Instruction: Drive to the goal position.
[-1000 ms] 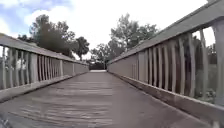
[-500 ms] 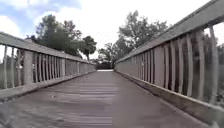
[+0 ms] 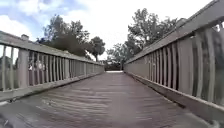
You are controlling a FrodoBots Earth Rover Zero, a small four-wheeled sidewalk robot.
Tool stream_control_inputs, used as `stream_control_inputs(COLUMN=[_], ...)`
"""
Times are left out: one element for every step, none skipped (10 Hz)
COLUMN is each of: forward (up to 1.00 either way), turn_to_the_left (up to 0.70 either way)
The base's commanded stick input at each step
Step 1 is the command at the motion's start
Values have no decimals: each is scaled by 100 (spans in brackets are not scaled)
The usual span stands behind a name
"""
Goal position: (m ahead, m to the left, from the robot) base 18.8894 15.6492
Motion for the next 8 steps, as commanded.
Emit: stream_control_inputs(forward=[100, 100, 100, 100, 100, 100, 100, 100], turn_to_the_left=[0, 0, 0, 0, 0, 0, 0, 0])
